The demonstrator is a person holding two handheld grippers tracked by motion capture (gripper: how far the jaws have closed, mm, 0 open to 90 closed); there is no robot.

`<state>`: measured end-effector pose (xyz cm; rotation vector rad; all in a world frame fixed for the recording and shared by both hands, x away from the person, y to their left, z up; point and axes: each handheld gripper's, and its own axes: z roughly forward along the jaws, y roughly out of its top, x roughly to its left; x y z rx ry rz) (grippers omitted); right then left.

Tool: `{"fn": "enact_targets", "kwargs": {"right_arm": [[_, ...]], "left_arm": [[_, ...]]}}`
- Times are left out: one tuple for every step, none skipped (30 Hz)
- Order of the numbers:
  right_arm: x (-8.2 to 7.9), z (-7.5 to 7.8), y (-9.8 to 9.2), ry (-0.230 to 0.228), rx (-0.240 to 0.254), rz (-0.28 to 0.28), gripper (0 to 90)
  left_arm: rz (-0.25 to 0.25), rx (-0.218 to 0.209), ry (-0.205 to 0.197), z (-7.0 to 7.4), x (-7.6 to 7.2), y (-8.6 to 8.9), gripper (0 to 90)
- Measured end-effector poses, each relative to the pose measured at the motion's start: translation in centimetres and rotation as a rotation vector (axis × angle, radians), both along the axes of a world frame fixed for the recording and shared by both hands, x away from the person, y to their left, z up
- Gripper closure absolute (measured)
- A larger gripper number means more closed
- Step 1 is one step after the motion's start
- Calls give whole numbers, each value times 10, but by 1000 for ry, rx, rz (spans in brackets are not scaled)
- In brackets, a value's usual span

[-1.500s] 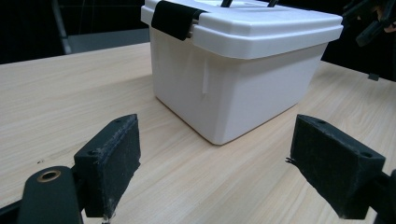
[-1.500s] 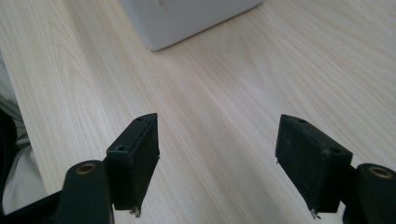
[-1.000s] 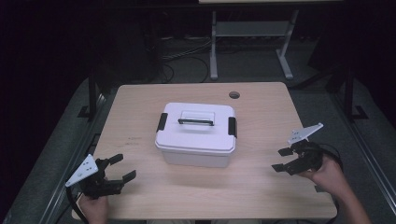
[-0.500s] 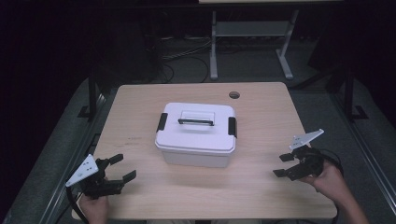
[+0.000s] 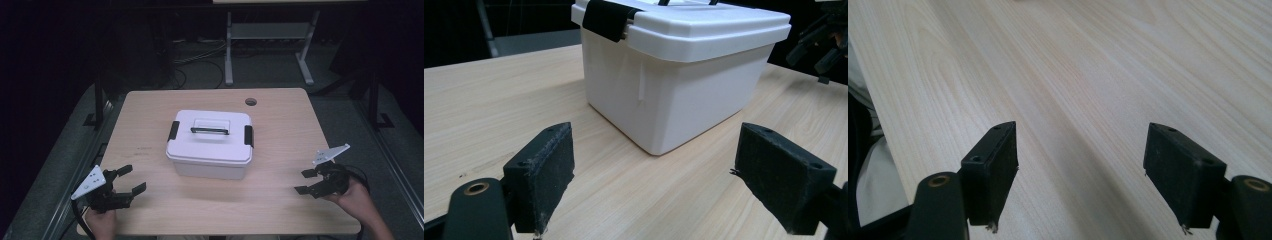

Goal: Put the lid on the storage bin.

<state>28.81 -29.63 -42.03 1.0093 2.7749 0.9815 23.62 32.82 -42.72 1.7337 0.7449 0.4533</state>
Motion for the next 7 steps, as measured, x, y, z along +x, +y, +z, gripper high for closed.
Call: {"fn": "enact_targets", "kwargs": {"right_arm": [[-1, 0, 0, -2, 2, -2, 292], [-1, 0, 0, -3, 3, -1, 292], [-1, -1, 0, -2, 4, -4, 292], [-1, -1, 0, -4, 5, -2, 292], [-1, -1, 0, -4, 4, 0, 292], [-1, -1, -1, -4, 4, 0, 292], [-2, 0, -1, -2, 4, -3, 291]], "left_arm": [[0, 0, 0, 0, 0, 0, 157], [1, 1, -1, 0, 0, 0, 157], [0, 0, -1, 0, 0, 0, 157], [0, 0, 0, 0, 0, 0, 157], [0, 0, 0, 0, 0, 0, 157], [0, 1, 0, 0, 0, 0, 157], [2, 1, -1, 0, 0, 0, 157]]}}
